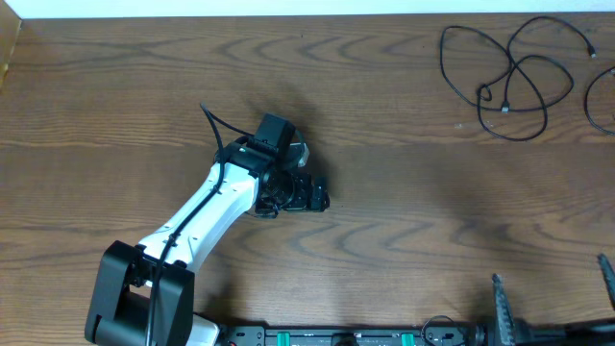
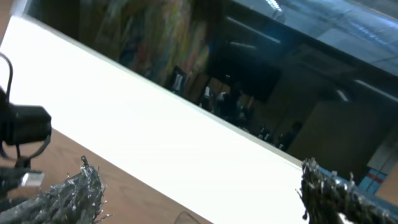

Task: Untangle cables

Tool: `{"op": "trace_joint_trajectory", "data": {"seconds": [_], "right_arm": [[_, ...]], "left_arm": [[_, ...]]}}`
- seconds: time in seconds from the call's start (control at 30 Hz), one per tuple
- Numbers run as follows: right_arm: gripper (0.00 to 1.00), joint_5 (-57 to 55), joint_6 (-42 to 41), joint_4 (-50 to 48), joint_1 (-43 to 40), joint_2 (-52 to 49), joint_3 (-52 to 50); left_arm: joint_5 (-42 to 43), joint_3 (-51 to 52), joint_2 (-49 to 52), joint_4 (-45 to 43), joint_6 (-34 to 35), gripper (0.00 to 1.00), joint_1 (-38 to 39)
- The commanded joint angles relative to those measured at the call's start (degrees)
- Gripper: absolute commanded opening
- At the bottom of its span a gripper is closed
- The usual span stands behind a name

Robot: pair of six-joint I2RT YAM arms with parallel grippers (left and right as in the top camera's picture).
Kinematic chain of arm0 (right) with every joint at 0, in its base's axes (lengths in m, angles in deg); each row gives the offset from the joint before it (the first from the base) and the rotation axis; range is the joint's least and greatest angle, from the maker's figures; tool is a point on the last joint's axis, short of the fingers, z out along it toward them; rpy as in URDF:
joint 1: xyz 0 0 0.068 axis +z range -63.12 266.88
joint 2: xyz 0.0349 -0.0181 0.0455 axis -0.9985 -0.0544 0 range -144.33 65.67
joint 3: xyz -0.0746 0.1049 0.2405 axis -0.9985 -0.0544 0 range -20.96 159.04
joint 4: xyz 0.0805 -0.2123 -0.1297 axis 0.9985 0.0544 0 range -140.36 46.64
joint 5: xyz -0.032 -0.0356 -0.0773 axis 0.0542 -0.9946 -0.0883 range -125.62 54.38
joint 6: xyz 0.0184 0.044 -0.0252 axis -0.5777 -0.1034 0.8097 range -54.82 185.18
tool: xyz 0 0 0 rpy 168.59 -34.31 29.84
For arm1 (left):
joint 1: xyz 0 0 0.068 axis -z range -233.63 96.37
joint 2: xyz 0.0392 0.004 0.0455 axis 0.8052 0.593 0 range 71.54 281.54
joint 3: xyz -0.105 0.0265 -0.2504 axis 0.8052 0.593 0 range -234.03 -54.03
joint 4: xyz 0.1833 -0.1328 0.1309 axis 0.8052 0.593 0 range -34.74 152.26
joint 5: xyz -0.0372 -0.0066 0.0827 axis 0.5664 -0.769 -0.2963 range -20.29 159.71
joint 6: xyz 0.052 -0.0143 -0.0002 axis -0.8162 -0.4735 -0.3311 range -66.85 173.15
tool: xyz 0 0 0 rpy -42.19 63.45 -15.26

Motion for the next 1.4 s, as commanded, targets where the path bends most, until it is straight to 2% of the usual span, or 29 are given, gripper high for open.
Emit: {"op": "trace_joint_trajectory", "data": {"seconds": [0.0,0.37,1.0,1.1,1.37], "right_arm": [[0.99,-0.42,1.33,0.2,-0.24,0.83,-0.46],[0.99,-0.28,1.33,-3.5,-0.24,0.83,-0.5],[0.99,0.98,1.36,-4.15,-0.33,0.83,-1.16],[0.99,2.05,1.09,-6.64,-1.95,0.85,-4.07],[0.99,13.31,1.14,-18.97,-5.68,0.85,-14.51]], "left_arm": [[0.31,-0.72,0.04,0.22,-0.98,0.98,0.09],[0.31,-0.72,0.04,0.22,-0.98,0.98,0.09],[0.31,-0.72,0.04,0.22,-0.98,0.98,0.09],[0.33,-0.72,0.04,0.22,-0.98,0.98,0.09],[0.31,-0.72,0.04,0.22,-0.96,0.98,0.09]]}}
